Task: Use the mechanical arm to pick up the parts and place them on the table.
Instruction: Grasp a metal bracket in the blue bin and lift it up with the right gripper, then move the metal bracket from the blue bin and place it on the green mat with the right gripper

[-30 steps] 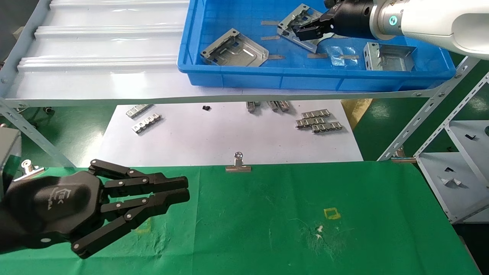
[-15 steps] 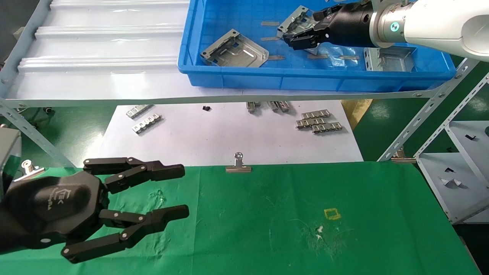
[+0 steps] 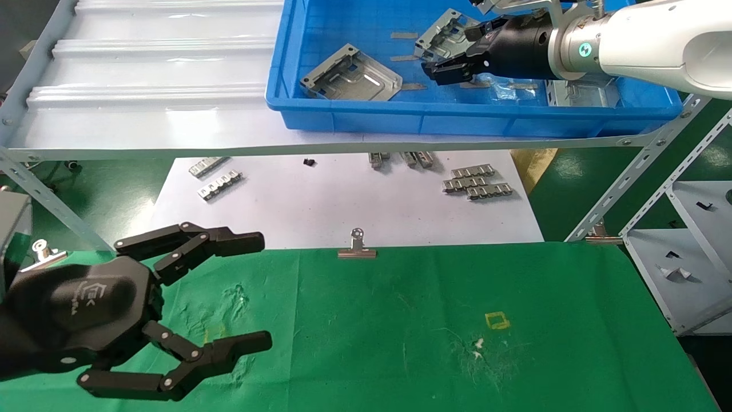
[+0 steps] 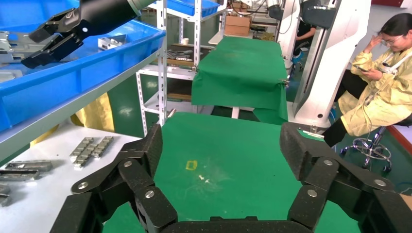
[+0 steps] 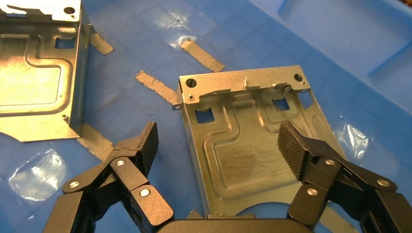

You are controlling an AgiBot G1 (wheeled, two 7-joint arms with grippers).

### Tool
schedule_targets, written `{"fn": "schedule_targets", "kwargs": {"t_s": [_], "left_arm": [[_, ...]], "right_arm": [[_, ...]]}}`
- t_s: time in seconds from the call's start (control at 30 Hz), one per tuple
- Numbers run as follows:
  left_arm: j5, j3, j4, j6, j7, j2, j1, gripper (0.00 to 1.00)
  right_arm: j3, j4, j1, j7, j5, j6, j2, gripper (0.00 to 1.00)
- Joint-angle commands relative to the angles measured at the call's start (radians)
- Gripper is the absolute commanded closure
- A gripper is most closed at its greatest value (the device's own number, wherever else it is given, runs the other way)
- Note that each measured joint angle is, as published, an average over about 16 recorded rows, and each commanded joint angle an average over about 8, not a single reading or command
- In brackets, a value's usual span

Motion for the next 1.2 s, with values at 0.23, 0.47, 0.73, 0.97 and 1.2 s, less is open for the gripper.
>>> {"fn": "schedule_targets", "kwargs": {"t_s": [0.23,0.47,0.73,0.97,1.2], "left_arm": [[0.000,0.000,0.000,0.000,0.000,0.000,0.000,0.00],[0.000,0.000,0.000,0.000,0.000,0.000,0.000,0.00],[0.000,0.000,0.000,0.000,0.000,0.000,0.000,0.00],[0.000,0.000,0.000,0.000,0.000,0.000,0.000,0.00],[0.000,0.000,0.000,0.000,0.000,0.000,0.000,0.00]], "right_arm": [[0.003,0.011,-0.018,-0.003,0.006,0.008,-0.005,1.00],[0.006,0.018,-0.032,-0.006,0.012,0.008,-0.005,1.00],[0.006,0.021,-0.033,-0.014,0.014,0.008,-0.001,1.00],[-0.003,0.015,-0.008,-0.025,0.001,-0.009,0.016,1.00],[-0.003,0.012,0.019,-0.041,0.002,-0.037,0.036,1.00]]}}
